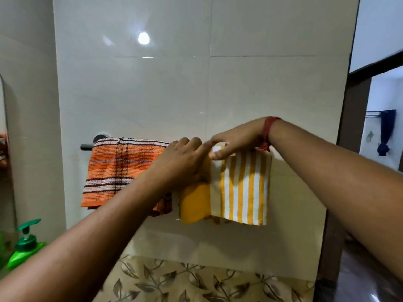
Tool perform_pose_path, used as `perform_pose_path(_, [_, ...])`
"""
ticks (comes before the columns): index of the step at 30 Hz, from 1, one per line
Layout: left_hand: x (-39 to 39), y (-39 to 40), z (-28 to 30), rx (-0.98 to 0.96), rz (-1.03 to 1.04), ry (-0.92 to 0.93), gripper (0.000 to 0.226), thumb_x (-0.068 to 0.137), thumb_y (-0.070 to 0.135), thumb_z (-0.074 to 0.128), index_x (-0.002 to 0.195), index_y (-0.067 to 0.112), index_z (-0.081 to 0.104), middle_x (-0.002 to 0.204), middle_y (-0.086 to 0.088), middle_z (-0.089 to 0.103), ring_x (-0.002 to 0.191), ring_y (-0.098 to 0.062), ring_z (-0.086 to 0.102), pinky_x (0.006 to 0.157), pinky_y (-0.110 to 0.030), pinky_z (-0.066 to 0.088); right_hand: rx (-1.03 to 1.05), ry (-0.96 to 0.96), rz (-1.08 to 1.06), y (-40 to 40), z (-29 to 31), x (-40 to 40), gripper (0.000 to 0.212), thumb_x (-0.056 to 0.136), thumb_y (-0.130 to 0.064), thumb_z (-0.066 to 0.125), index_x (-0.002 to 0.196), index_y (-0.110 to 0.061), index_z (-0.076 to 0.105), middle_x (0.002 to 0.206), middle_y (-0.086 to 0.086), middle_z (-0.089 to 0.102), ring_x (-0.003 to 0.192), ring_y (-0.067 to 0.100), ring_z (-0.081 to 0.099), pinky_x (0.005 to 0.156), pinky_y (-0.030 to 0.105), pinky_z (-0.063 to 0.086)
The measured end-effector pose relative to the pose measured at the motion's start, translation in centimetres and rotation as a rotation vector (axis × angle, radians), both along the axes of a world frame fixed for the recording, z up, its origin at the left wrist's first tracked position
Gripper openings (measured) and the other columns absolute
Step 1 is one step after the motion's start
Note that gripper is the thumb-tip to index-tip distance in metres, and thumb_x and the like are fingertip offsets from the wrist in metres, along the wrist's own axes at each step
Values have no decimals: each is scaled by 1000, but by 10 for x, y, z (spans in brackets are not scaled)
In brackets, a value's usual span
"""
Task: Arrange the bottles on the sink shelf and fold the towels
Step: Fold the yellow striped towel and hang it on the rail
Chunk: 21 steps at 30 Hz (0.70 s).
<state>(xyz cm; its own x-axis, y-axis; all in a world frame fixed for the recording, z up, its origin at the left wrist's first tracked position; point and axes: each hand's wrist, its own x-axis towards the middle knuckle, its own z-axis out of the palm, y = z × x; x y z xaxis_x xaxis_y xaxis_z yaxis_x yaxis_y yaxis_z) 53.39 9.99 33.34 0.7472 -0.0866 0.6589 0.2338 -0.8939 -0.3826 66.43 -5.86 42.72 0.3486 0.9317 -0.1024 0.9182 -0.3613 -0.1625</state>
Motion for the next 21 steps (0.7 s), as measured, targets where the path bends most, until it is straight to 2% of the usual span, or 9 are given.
perform_pose_path(2, [-5, 2, 6, 52, 5, 45, 88, 84, 67, 62, 151, 24, 24, 144, -8, 50, 126, -30, 52, 110, -46, 38, 41, -107, 25, -16, -9, 1, 53, 72, -60, 77, 114, -35, 59, 106, -17, 69, 96, 5, 67, 75, 20, 52])
perform_pose_path(5, [-12, 10, 24, 92, 103, 149, 84, 88, 67, 56, 152, 21, 25, 148, -6, 50, 135, -28, 49, 122, -50, 20, 188, -259, 18, -29, -30, 10, 49, 75, -55, 77, 112, -31, 56, 100, -15, 65, 88, 5, 62, 67, 21, 49])
perform_pose_path(8, [-23, 25, 33, 53, 186, 212, 82, 89, 68, 52, 151, 21, 26, 150, -6, 47, 141, -29, 41, 124, -54, 13, 289, -355, 12, -31, -41, 12, 57, 77, -64, 70, 121, -32, 51, 107, -8, 64, 94, 13, 61, 78, 32, 54])
perform_pose_path(11, [-32, 30, 30, -3, 160, 175, 92, 86, 72, 52, 155, 21, 21, 158, -7, 37, 147, -30, 31, 124, -54, 9, 317, -427, -28, -38, -45, 10, 67, 79, -73, 58, 131, -32, 46, 121, -4, 62, 103, 17, 60, 87, 42, 55])
perform_pose_path(14, [-27, 17, 20, -9, 56, 136, 97, 83, 77, 51, 157, 26, 15, 162, -5, 31, 149, -30, 27, 123, -50, 5, 402, -542, -37, -37, -54, 5, 67, 83, -74, 51, 134, -32, 43, 129, -4, 59, 107, 18, 58, 86, 39, 53])
perform_pose_path(18, [-18, 5, 7, 14, 62, 118, 90, 90, 67, 53, 158, 23, 14, 160, -7, 35, 146, -31, 33, 123, -52, 9, 469, -712, -45, -35, -69, 0, 70, 88, -71, 46, 143, -29, 37, 137, -1, 55, 114, 23, 59, 84, 35, 48])
perform_pose_path(21, [-26, 14, 7, 107, 154, 78, 85, 92, 64, 50, 157, 18, 20, 157, -8, 39, 148, -32, 30, 123, -58, 0, 481, -748, -103, -51, -74, 5, 73, 89, -72, 43, 146, -27, 35, 141, 1, 54, 123, 25, 54, 100, 41, 43])
